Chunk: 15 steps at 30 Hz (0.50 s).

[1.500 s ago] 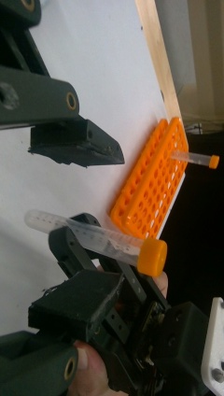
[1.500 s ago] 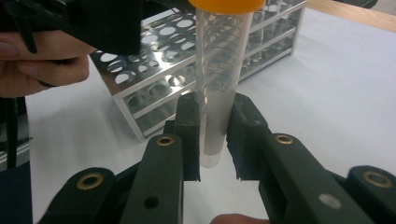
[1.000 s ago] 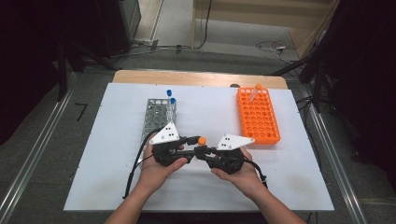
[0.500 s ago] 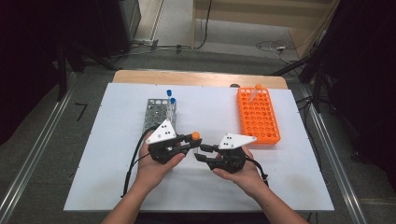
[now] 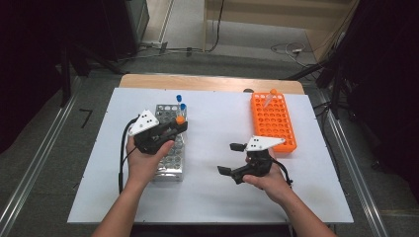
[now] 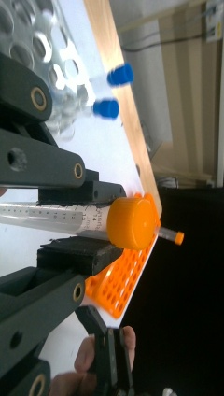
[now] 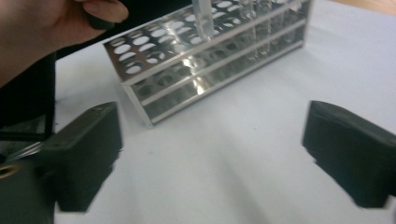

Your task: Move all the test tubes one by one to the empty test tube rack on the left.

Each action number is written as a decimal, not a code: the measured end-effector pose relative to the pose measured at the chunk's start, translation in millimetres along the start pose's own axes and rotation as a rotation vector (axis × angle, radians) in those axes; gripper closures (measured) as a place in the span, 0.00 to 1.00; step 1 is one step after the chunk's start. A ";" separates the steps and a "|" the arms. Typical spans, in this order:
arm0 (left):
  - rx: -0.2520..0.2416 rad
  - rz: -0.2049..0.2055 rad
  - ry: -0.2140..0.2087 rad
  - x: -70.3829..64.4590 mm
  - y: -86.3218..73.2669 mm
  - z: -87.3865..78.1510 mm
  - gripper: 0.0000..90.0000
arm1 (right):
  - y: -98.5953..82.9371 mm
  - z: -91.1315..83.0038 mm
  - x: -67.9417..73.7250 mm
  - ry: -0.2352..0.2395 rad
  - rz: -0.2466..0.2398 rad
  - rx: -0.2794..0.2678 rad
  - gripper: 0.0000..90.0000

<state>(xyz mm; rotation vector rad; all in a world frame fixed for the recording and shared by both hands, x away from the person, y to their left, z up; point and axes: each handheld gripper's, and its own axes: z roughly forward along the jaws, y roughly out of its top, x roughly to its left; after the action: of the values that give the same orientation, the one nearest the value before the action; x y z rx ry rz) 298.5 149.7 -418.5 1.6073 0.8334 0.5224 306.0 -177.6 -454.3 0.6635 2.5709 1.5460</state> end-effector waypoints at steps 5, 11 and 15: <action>-0.015 0.000 0.056 7.2 -0.3 3.9 0.84 | -3.6 -1.6 -5.5 0.002 0.009 0.004 0.00; -0.037 0.001 0.111 12.1 -1.2 6.2 0.84 | -5.6 -1.1 -5.0 -0.003 0.004 0.008 0.00; -0.024 0.021 0.138 12.8 -3.7 9.3 0.84 | -7.1 -0.4 -4.4 -0.008 0.000 0.012 0.00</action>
<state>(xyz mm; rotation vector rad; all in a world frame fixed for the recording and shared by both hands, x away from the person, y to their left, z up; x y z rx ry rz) 312.6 153.6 -425.5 1.5724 0.9104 0.6614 307.6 -182.5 -460.9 0.6689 2.5766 1.5259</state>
